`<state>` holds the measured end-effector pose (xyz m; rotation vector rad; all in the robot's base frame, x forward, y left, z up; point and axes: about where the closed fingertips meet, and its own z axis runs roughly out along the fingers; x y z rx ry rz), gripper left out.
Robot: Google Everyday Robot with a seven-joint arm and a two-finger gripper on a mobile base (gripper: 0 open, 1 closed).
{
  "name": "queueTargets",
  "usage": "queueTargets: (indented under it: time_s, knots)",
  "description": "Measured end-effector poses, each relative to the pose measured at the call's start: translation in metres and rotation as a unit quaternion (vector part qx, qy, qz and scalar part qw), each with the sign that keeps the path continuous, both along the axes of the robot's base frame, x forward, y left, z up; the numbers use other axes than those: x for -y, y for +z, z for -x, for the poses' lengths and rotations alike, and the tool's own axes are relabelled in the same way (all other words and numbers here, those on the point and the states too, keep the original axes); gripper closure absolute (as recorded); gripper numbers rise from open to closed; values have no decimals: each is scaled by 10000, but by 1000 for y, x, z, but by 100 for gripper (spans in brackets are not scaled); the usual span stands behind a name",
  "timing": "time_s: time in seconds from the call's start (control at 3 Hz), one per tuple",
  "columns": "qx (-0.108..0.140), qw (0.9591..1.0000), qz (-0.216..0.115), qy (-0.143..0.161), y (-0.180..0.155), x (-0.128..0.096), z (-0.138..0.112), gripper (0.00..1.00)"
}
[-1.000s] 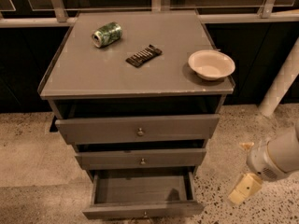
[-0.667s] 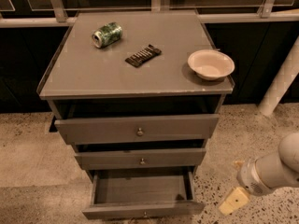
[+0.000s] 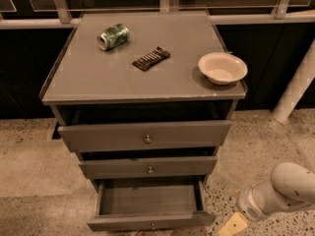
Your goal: Close bottom drawer
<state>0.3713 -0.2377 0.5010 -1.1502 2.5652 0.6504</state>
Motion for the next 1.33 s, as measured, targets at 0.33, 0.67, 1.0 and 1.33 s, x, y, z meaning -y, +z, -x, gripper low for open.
queueTargets:
  time_s: [0.33, 0.67, 1.0, 1.33]
  knots:
    - [-40, 10000, -27, 3, -4, -1, 2, 19]
    - [-40, 10000, -27, 4, -4, -1, 2, 42]
    - [-40, 10000, -27, 4, -4, -2, 2, 66]
    - [-41, 10000, -28, 4, -4, -2, 2, 89]
